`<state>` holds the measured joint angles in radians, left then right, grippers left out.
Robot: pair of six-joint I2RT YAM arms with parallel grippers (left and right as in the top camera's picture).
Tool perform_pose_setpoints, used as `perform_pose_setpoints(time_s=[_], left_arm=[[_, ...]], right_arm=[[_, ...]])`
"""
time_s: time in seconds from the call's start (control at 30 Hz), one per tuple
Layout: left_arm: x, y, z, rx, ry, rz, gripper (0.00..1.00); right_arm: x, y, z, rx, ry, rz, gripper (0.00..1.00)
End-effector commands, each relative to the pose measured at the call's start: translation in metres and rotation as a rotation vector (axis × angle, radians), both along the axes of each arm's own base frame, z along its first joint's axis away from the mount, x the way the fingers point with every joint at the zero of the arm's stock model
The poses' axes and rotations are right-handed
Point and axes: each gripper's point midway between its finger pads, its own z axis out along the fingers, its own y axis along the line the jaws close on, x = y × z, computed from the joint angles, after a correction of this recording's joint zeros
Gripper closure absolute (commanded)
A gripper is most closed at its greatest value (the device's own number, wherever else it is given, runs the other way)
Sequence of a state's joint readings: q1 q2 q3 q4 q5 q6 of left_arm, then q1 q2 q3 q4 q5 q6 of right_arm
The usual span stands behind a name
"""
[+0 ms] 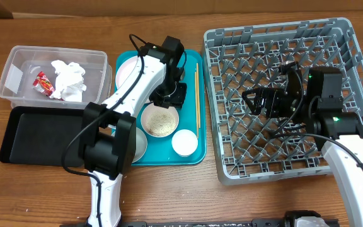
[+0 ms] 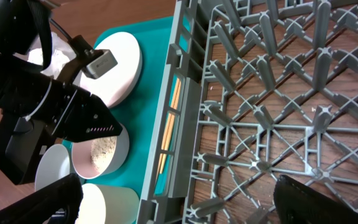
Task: Sort waste into correct bins and load items into the dishwasher
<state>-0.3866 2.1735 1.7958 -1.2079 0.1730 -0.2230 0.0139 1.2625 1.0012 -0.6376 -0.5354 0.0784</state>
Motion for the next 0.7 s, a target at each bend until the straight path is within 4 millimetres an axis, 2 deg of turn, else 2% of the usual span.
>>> perform_pose_setpoints(time_s=[0.0, 0.2, 0.33, 0.4, 0.47, 0.6, 0.67], left_arm=[[0.003, 0.002, -0.003, 0.037, -0.004, 0.06, 0.55], [0.0, -0.003, -0.012, 0.069, -0.018, 0.059, 0.54], [-0.004, -0.004, -0.031, 0.07, -0.022, 0.064, 0.56], [-0.007, -0.002, -0.038, 0.072, -0.019, 0.064, 0.6], [-0.008, -0.001, -0.042, 0.074, -0.016, 0.064, 0.76], [-0.007, -0.002, -0.042, 0.07, -0.022, 0.064, 0.96], [-0.007, -0.002, -0.042, 0.071, -0.021, 0.063, 0.96]], right_arm=[[0.004, 0.0, 0.011, 0.005, -0.027, 0.0, 0.0], [0.004, 0.0, 0.011, 0.005, -0.026, 0.0, 0.0], [0.004, 0.0, 0.01, 0.005, -0.022, 0.0, 0.0], [0.004, 0.0, 0.01, 0.005, -0.022, 0.0, 0.0], [0.004, 0.0, 0.01, 0.005, -0.023, 0.0, 0.0], [0.004, 0.0, 0.01, 0.005, -0.023, 0.0, 0.0], [0.004, 0.0, 0.01, 0.005, -0.024, 0.0, 0.0]])
